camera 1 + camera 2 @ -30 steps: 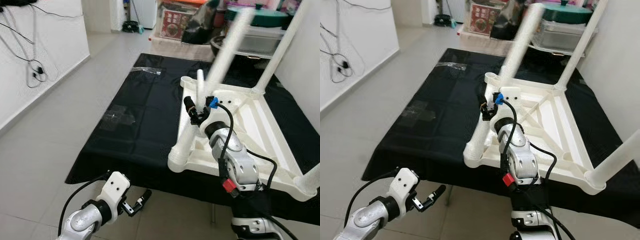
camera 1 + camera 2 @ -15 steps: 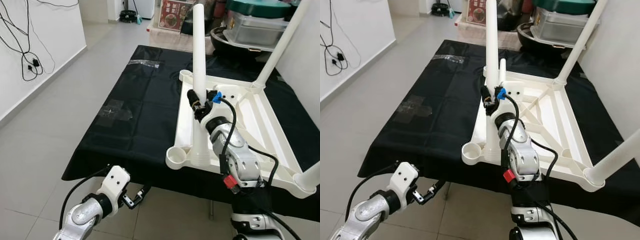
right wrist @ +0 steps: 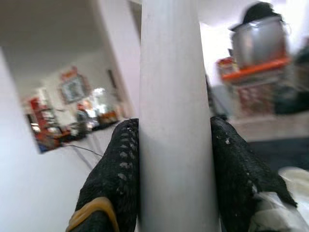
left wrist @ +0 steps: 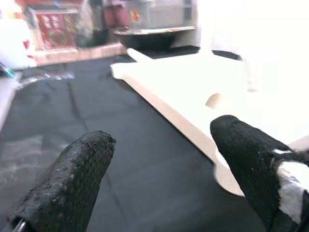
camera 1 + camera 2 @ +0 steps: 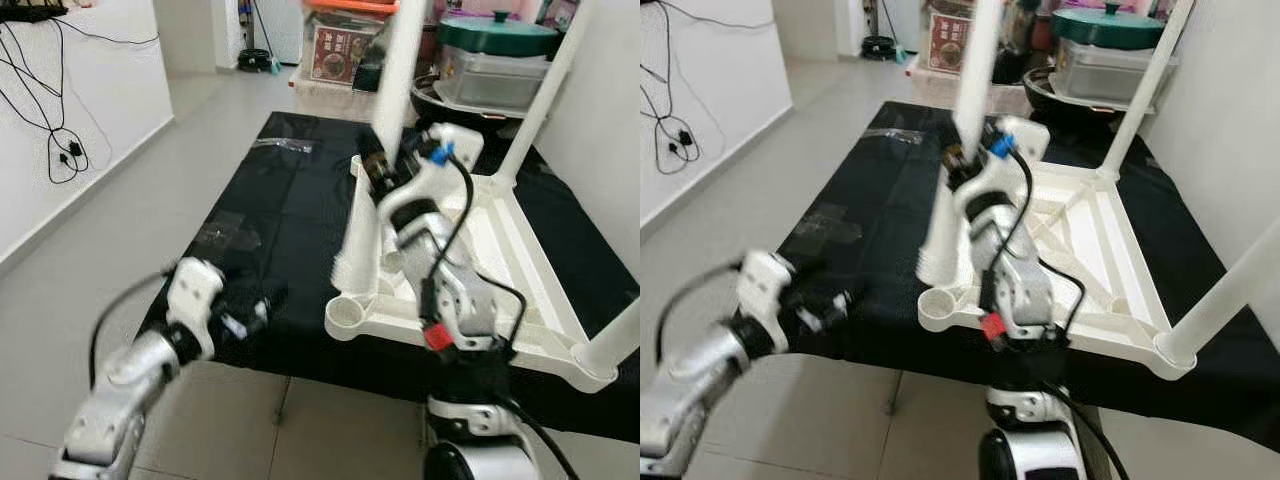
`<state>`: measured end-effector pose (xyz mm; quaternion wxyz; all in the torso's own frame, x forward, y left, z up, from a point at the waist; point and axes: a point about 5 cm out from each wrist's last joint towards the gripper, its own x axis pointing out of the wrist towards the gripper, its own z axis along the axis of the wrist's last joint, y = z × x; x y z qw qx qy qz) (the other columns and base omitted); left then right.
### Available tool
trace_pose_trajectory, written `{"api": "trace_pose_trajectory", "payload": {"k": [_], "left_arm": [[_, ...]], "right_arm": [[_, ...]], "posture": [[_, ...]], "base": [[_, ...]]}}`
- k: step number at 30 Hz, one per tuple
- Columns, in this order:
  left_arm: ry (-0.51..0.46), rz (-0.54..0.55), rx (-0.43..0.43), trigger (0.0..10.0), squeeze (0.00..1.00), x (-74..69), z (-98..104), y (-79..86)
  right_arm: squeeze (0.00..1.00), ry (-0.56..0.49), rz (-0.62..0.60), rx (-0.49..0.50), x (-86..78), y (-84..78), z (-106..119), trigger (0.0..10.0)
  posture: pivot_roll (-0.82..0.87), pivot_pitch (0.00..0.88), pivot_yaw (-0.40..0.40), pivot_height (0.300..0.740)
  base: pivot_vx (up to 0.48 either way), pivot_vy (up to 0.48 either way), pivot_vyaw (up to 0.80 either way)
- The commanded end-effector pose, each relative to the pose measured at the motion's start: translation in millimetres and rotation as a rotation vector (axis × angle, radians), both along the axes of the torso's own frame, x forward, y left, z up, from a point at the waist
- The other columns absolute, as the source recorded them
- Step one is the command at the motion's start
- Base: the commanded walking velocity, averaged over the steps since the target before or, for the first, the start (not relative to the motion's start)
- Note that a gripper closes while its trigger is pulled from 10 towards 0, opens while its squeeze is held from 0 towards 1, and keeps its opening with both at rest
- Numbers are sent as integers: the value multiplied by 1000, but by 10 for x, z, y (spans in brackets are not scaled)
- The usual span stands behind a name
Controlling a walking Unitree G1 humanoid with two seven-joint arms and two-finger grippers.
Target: Building children table
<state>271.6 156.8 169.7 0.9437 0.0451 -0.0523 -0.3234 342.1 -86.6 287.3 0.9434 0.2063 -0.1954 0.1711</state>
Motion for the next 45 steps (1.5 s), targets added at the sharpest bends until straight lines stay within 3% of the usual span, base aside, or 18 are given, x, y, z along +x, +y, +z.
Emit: {"api": "trace_pose_trajectory", "payload": {"k": [1, 11, 19, 20, 27, 32, 43, 44, 45], "left_arm": [[21, -68, -11, 10000, 0, 2, 5, -71], [64, -194, -31, 10000, 0, 66, 36, -139], [83, -211, -138, 10000, 0, 154, 126, -118], [99, -246, -170, 10000, 0, 155, 142, -140], [122, -303, -189, 10000, 0, 152, 135, -206], [131, -409, -212, 10000, 0, 135, 203, -334], [123, -372, -214, 10000, 0, 198, 207, -303], [124, -362, -215, 8157, 0, 206, 198, -293], [125, -354, -215, 4392, 0, 212, 187, -284]], "right_arm": [[0, 6, 16, 10, -5, 43, -34, 0], [0, -33, 113, 63, -81, 242, 41, 0], [0, -81, 210, 105, -187, 364, 93, 0], [0, -86, 237, 106, -213, 400, 89, 0], [0, -81, 267, 109, -232, 441, 77, 0], [0, -61, 325, 92, -271, 506, 13, 0], [0, -69, 415, 79, -351, 603, 0, 0], [0, -69, 416, 79, -352, 603, 0, 0], [0, -69, 417, 79, -353, 603, 0, 0]], "posture": [[59, 0, -97, 740], [44, 0, -77, 740], [46, 0, -72, 740], [46, 0, -72, 740], [48, 0, -73, 740], [42, 0, -69, 740], [43, 0, -70, 740], [43, 0, -70, 740], [43, 0, -70, 740]], "base": [[0, 0, 0], [0, 0, 0], [0, 0, 0], [0, 0, 0], [0, 0, 0], [0, 0, 0], [0, 0, 0], [0, 0, 0], [0, 0, 0]]}}
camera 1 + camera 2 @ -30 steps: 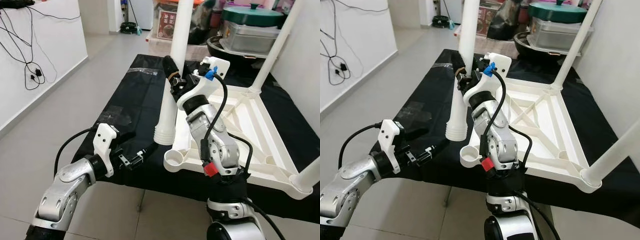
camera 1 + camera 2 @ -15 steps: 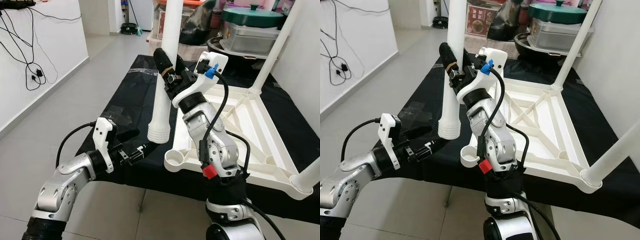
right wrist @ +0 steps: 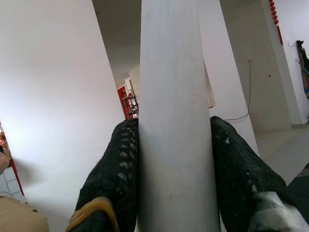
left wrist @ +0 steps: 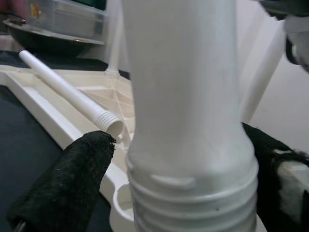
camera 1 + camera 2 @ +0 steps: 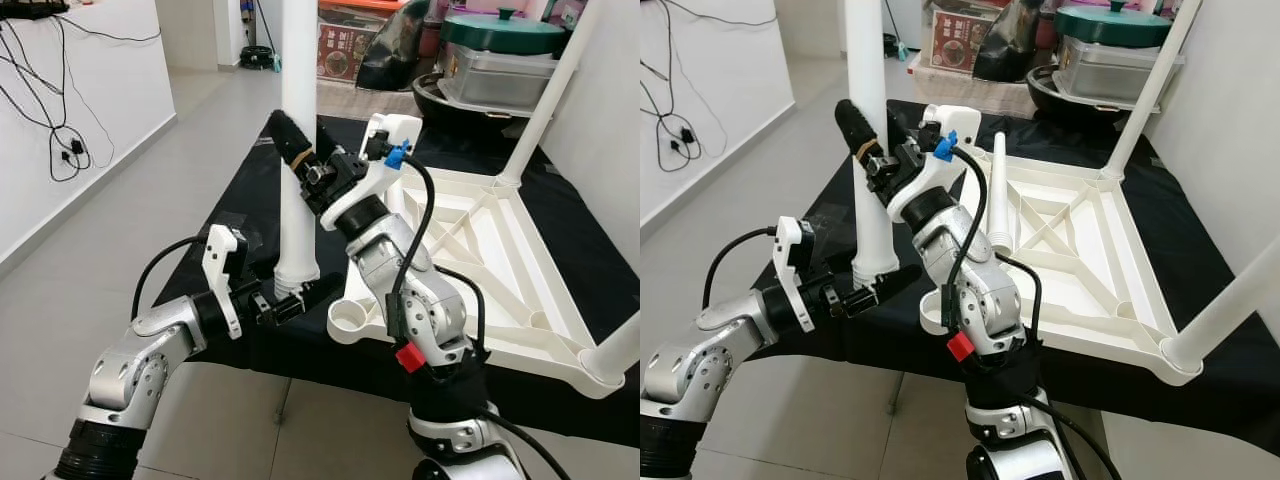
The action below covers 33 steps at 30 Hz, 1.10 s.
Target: Building children table
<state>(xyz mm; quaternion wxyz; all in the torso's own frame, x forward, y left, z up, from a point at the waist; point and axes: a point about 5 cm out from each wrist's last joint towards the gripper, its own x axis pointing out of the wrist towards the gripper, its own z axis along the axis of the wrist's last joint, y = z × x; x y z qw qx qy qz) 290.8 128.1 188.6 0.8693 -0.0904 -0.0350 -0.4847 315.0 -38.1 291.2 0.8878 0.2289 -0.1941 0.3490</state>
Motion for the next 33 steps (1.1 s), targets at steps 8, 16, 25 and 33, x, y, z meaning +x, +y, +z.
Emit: {"api": "trace_pose_trajectory", "payload": {"k": [8, 16, 25, 33], "left_arm": [[6, 9, 14, 0, 0, -3, -59, 4], [-3, 34, 66, 5451, 0, 23, -81, 23], [-44, 27, 194, 10000, 0, -39, -113, 85], [-58, -31, 330, 10000, 0, -184, -182, 184]], "right_arm": [[0, 20, 60, 79, -97, 107, -14, 0], [0, 3, 65, 40, -105, 115, 0, 0], [1000, -24, 121, -71, -100, 86, -29, 10000], [1000, 3, 159, -253, -38, -40, -166, 10000]], "posture": [[41, 0, -69, 740], [42, 0, -70, 740], [49, 0, -71, 740], [53, 0, -77, 740]], "base": [[0, 0, 0], [0, 0, 0], [0, 0, 0], [0, 0, 0]]}}
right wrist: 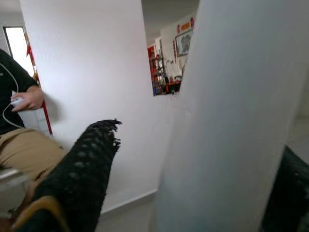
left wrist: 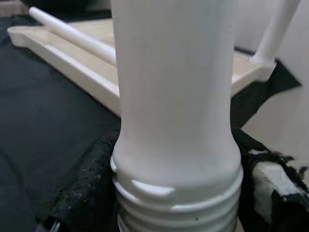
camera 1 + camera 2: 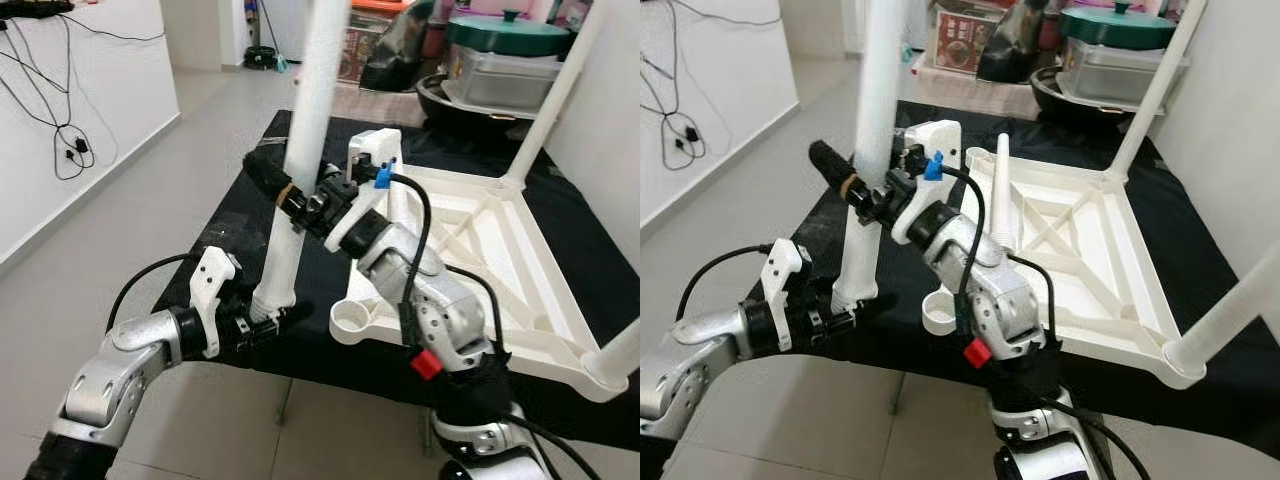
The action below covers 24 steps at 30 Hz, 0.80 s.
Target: Building children table
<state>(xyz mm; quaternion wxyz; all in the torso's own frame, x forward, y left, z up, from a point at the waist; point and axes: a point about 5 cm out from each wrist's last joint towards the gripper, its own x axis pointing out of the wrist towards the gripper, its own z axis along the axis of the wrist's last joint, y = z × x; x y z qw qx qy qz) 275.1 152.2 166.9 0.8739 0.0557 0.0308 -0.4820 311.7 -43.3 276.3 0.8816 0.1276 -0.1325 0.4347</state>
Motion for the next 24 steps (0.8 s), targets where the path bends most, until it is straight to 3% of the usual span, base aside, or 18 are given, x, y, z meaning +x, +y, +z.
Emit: {"api": "trace_pose_trajectory", "payload": {"k": [1, 6, 7, 11, 13, 15, 17, 24], "left_arm": [[-22, -53, 74, 10000, 0, -79, -27, -1], [-21, -80, 154, 10000, 0, -176, -75, 53], [-29, -88, 181, 10000, 0, -197, -80, 52], [-47, -95, 218, 10000, 0, -219, -80, 49], [-52, -90, 225, 10000, 0, -223, -77, 62], [-52, -90, 225, 10000, 0, -223, -77, 62], [-56, -80, 254, 10000, 0, -222, -116, 104], [-55, -65, 263, 10000, 0, -205, -169, 110]], "right_arm": [[1000, 78, 4, -48, 42, -16, -83, 10000], [1000, 147, -17, -132, 90, -51, -234, 10000], [0, 173, -8, -159, 85, -57, -282, 10000], [0, 220, 0, -195, 80, -76, -369, 10000], [0, 283, -2, -195, 88, -108, -436, 0], [0, 283, -2, -195, 88, -108, -436, 0], [0, 381, 34, -115, 66, -149, -441, 0], [0, 471, 84, 39, 0, -144, -376, 0]], "posture": [[56, 0, -79, 740], [60, 0, -81, 740], [68, 0, -83, 740], [69, 0, -85, 740], [71, 0, -87, 740], [71, 0, -87, 740], [68, 0, -86, 740], [53, 0, -82, 740]], "base": [[0, 0, 0], [0, 0, 0], [0, 0, 0], [0, 0, 0], [0, 0, 0], [0, 0, 0], [0, 0, 0], [0, 0, 0]]}}
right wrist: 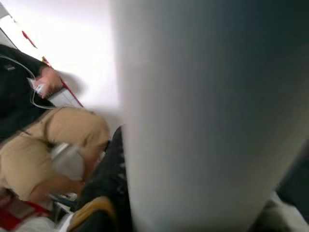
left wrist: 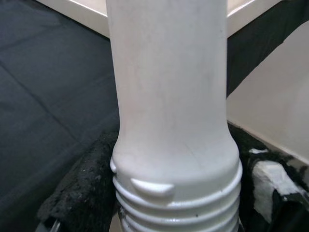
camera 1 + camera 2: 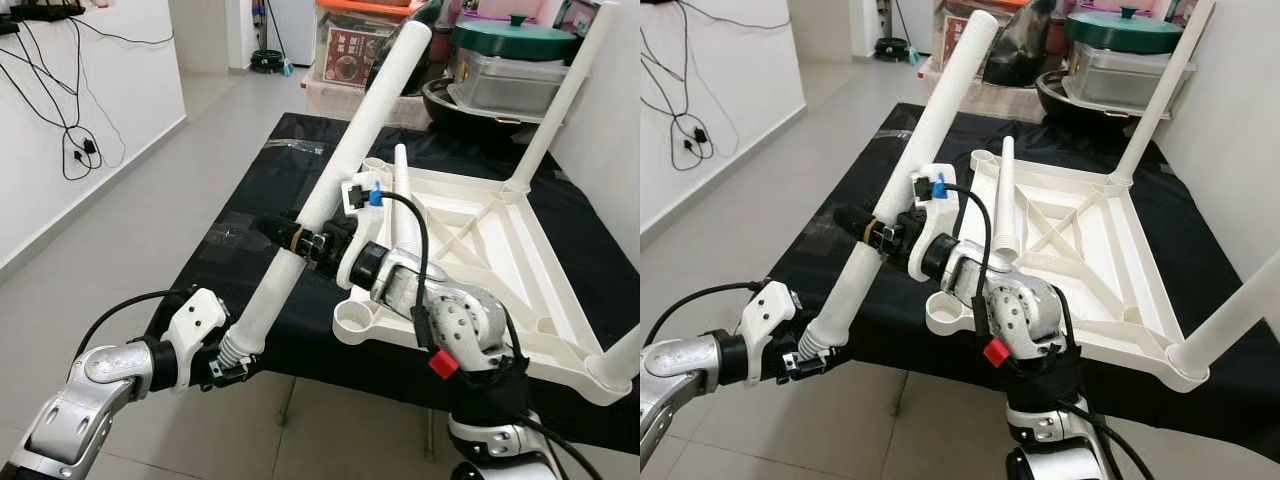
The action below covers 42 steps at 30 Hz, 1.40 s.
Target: Building children table
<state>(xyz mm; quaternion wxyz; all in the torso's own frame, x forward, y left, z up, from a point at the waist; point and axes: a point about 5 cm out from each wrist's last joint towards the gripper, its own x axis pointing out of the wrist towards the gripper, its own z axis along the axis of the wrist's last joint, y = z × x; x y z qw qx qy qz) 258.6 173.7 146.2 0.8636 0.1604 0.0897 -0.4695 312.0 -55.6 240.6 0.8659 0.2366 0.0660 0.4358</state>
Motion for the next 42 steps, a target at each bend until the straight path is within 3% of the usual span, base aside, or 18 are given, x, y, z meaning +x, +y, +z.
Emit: {"api": "trace_pose_trajectory", "payload": {"k": [1, 5, 12, 13, 14, 15, 19, 23, 24, 26, 30, 31, 39, 42], "left_arm": [[-46, -83, 21, 10000, 0, -39, 38, -105], [-48, -78, 15, 10000, 0, -26, 26, -123], [-79, -46, -15, 10000, 0, 18, 60, -150], [-100, -28, -29, 10000, 125, 39, 75, -164], [-122, -12, -44, 10000, 784, 56, 90, -175], [-133, 7, -63, 10000, 1000, 74, 100, -176], [-145, 27, -71, 10000, 1000, 91, 107, -161], [-153, 73, -76, 10000, 1000, 94, 127, -97], [-137, 85, -91, 10000, 1000, 41, 121, -79], [-137, 85, -91, 10000, 1000, 41, 121, -79], [-86, 68, -102, 10000, 1000, -113, 30, -122], [-78, 74, -96, 10000, 0, -151, -16, -140], [-105, 204, -122, 10000, 0, -149, -95, -169], [-100, 225, -133, 10000, 0, -153, -111, -173]], "right_arm": [[0, 27, -14, 11, -2, -21, -18, 0], [0, 65, -27, 84, -33, 21, -14, 0], [0, 100, -59, 117, -41, 45, -24, 0], [0, 111, -70, 127, -41, 52, -22, 0], [0, 116, -79, 135, -40, 56, -17, 0], [0, 118, -84, 139, -40, 58, -11, 0], [0, 113, -95, 139, -30, 53, 1, 0], [0, 15, -193, 61, 80, -89, 57, 0], [0, -45, -262, 15, 191, -262, 120, 0], [0, -45, -262, 15, 191, -262, 120, 0], [0, -166, -395, -79, 376, -581, 259, 0], [0, -219, -430, -125, 428, -687, 324, 0], [0, -390, -464, -305, 497, -916, 472, 0], [0, -402, -456, -318, 498, -941, 473, 0]], "posture": [[53, 0, -82, 740], [51, 0, -80, 740], [52, 0, -84, 740], [52, 0, -84, 740], [52, 0, -84, 740], [52, 0, -84, 740], [52, 0, -84, 740], [56, 0, -86, 740], [58, 0, -87, 740], [58, 0, -87, 740], [64, 0, -94, 740], [69, 0, -98, 740], [71, 0, -98, 740], [71, 0, -98, 740]], "base": [[0, 0, 0], [0, 0, 0], [0, 0, 0], [0, 0, 0], [0, 0, 0], [0, 0, 0], [0, 0, 0], [0, 0, 0], [0, 0, 0], [0, 0, 0], [0, 0, 0], [0, 0, 0], [0, 0, 0], [0, 0, 0]]}}
